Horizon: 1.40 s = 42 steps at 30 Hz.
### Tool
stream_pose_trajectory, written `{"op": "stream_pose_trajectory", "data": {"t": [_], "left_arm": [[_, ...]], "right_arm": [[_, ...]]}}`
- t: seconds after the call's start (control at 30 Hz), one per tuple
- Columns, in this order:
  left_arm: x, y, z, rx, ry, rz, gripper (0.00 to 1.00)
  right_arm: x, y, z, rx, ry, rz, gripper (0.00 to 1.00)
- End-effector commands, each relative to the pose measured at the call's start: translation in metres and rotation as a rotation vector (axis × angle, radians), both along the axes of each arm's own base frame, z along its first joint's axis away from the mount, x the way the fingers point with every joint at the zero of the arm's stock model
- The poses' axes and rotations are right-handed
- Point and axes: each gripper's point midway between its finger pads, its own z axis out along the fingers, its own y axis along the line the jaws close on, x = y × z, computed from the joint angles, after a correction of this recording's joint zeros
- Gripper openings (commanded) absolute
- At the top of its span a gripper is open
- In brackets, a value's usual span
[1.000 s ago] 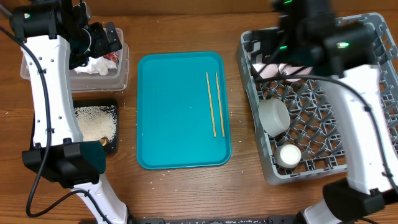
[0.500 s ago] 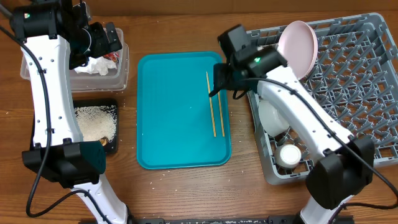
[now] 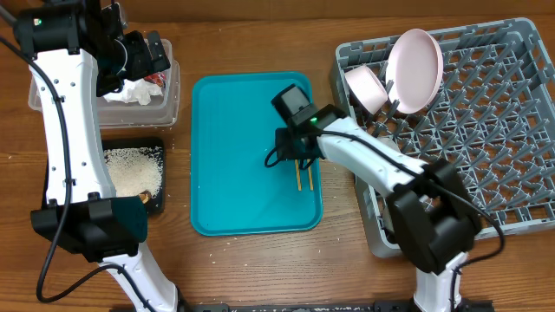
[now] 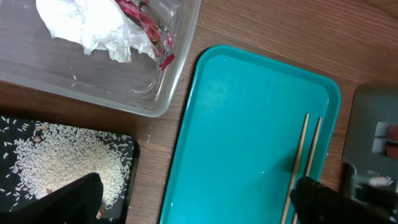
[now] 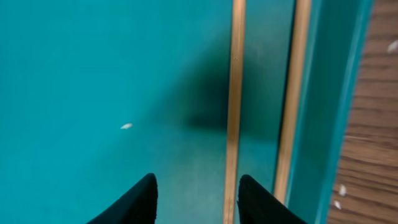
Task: Sort waste into correct bins and load items into the dishwasher
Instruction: 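Withdraw right gripper from the rack toward the chopsticks, then grasp one wooden chopstick on the teal tray with right gripper, then lay the chopstick across the rack and release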
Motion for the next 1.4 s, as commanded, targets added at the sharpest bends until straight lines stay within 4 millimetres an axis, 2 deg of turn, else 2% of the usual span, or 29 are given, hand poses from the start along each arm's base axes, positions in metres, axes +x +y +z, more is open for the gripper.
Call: {"op": "stream_pose_trajectory", "data": {"t": [0.0,0.1,0.23,0.3,0.37,0.5,0.63,0.77,0.83,0.9,1.0,1.1,1.2,1.27,1.3,1.33,1.37], "left_arm": [[0.0,0.003,0.006,0.016,-0.021,-0.007,1.0],[0.0,0.003,0.006,0.016,-0.021,-0.007,1.0],[0.0,0.003,0.006,0.016,-0.021,-0.007,1.0],[0.0,0.003,0.006,0.016,-0.021,-0.007,1.0],[0.0,0.003,0.006,0.016,-0.021,-0.007,1.0],[0.0,0.003,0.006,0.016,-0.021,-0.007,1.0],[0.0,0.003,0.006,0.016,-0.021,-0.007,1.0],[0.0,0.003,0.006,0.016,-0.021,-0.007,1.0],[0.0,0.003,0.006,0.016,-0.021,-0.007,1.0],[0.0,0.003,0.006,0.016,-0.021,-0.007,1.0],[0.0,0.003,0.006,0.016,-0.021,-0.007,1.0],[0.0,0.003,0.006,0.016,-0.021,-0.007,1.0],[0.0,0.003,0.006,0.016,-0.021,-0.007,1.0],[0.0,0.003,0.006,0.016,-0.021,-0.007,1.0],[0.0,0.003,0.006,0.016,-0.021,-0.007,1.0],[0.0,0.003,0.006,0.016,-0.021,-0.007,1.0],[0.0,0.003,0.006,0.016,-0.021,-0.007,1.0]], "right_arm": [[0.002,-0.009,-0.017,-0.067,-0.002,-0.038,0.42],[0.004,-0.016,-0.029,-0.112,-0.003,-0.05,0.41],[0.0,-0.012,-0.039,-0.105,0.021,-0.039,0.36],[-0.004,-0.009,-0.044,-0.103,0.04,-0.028,0.3],[-0.013,-0.006,-0.049,-0.114,0.066,-0.015,0.18],[-0.028,-0.004,-0.053,-0.145,0.101,0.01,0.04],[-0.028,-0.002,-0.049,-0.147,0.102,0.015,0.04],[-0.014,0.003,-0.013,-0.148,0.067,0.006,0.04],[-0.004,0.006,0.018,-0.14,0.023,0.001,0.04],[0.004,0.01,0.06,-0.114,-0.027,0.004,0.04],[0.01,0.006,0.11,-0.096,-0.089,-0.014,0.04],[0.011,-0.022,0.16,-0.111,-0.145,-0.065,0.04],[0.013,-0.067,0.191,-0.1,-0.158,-0.205,0.04],[0.014,-0.105,0.201,-0.091,-0.139,-0.345,0.04],[0.016,-0.134,0.203,-0.09,-0.117,-0.452,0.04],[0.017,-0.15,0.203,-0.092,-0.103,-0.51,0.04],[0.018,-0.175,0.201,-0.099,-0.079,-0.596,0.04]]}}
